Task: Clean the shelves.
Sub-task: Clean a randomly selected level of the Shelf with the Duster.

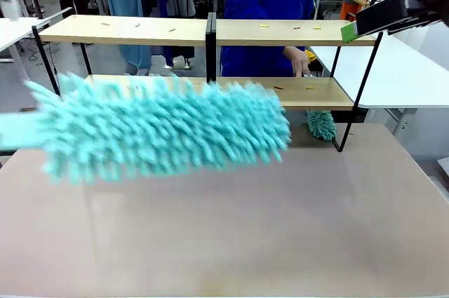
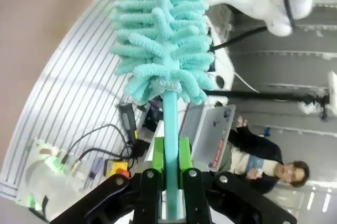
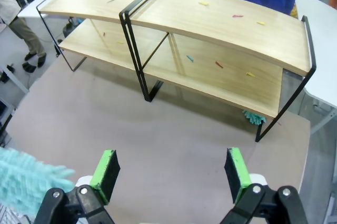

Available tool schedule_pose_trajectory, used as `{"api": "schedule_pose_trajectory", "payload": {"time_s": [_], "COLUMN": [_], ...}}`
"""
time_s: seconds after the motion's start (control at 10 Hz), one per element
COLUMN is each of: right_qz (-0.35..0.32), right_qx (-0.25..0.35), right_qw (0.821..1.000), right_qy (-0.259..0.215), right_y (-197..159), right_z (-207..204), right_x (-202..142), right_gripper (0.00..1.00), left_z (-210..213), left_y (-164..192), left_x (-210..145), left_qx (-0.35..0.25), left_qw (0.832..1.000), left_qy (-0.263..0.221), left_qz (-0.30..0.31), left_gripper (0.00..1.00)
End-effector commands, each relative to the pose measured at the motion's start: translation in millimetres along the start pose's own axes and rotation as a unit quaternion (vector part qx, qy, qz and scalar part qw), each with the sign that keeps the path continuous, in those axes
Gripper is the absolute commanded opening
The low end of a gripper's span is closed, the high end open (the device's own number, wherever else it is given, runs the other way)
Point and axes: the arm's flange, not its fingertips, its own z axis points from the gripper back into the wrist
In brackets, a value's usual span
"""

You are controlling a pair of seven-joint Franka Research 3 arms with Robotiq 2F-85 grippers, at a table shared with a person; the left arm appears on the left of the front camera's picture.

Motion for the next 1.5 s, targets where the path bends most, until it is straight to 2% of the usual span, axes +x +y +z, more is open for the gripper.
{"api": "schedule_pose_trajectory", "payload": {"time_s": [0.0, 0.1, 0.3, 0.4, 0.5, 0.6, 0.8, 0.9, 1.0, 1.2, 1.3, 1.4], "right_qz": [-0.006, -0.006, -0.006, -0.006, -0.006, -0.006, -0.006, -0.006, -0.006, -0.006, -0.006, -0.006], "right_qx": [-0.003, -0.003, -0.003, -0.003, -0.003, -0.003, -0.003, -0.003, -0.003, -0.003, -0.003, -0.003], "right_qw": [1.000, 1.000, 1.000, 1.000, 1.000, 1.000, 1.000, 1.000, 1.000, 1.000, 1.000, 1.000], "right_qy": [-0.001, -0.001, -0.001, -0.001, -0.001, -0.001, -0.001, -0.001, -0.001, -0.001, -0.001, -0.001], "right_y": [0, 0, 0, 0, 0, 0, 0, 0, 0, 0, 0, 0], "right_z": [0, 0, 0, 0, 0, 0, 0, 0, 0, 0, 0, 0], "right_x": [0, 0, 0, 0, 0, 0, 0, 0, 0, 0, 0, 0], "right_gripper": [1.00, 1.00, 1.00, 1.00, 1.00, 1.00, 1.00, 1.00, 1.00, 1.00, 1.00, 1.00], "left_z": [-54, -70, -71, -72, -72, -62, -62, -67, -77, -105, -119, -128], "left_y": [-24, -24, -9, -9, -12, -14, -14, -10, -14, -10, -7, -5], "left_x": [36, 45, 49, 50, 50, 57, 57, 56, 63, 89, 101, 108], "left_qx": [0.095, 0.139, 0.225, 0.233, 0.195, 0.212, 0.212, 0.219, 0.229, 0.228, 0.251, 0.251], "left_qw": [0.992, 0.984, 0.940, 0.935, 0.970, 0.947, 0.947, 0.950, 0.937, 0.947, 0.934, 0.935], "left_qy": [-0.067, -0.099, -0.235, -0.247, -0.119, -0.226, -0.226, -0.209, -0.248, -0.207, -0.226, -0.219], "left_qz": [0.042, 0.058, 0.102, 0.104, 0.078, 0.087, 0.087, 0.083, 0.086, 0.096, 0.113, 0.120], "left_gripper": [0.13, 0.13, 0.13, 0.13, 0.13, 0.13, 0.13, 0.13, 0.13, 0.13, 0.13, 0.13]}}
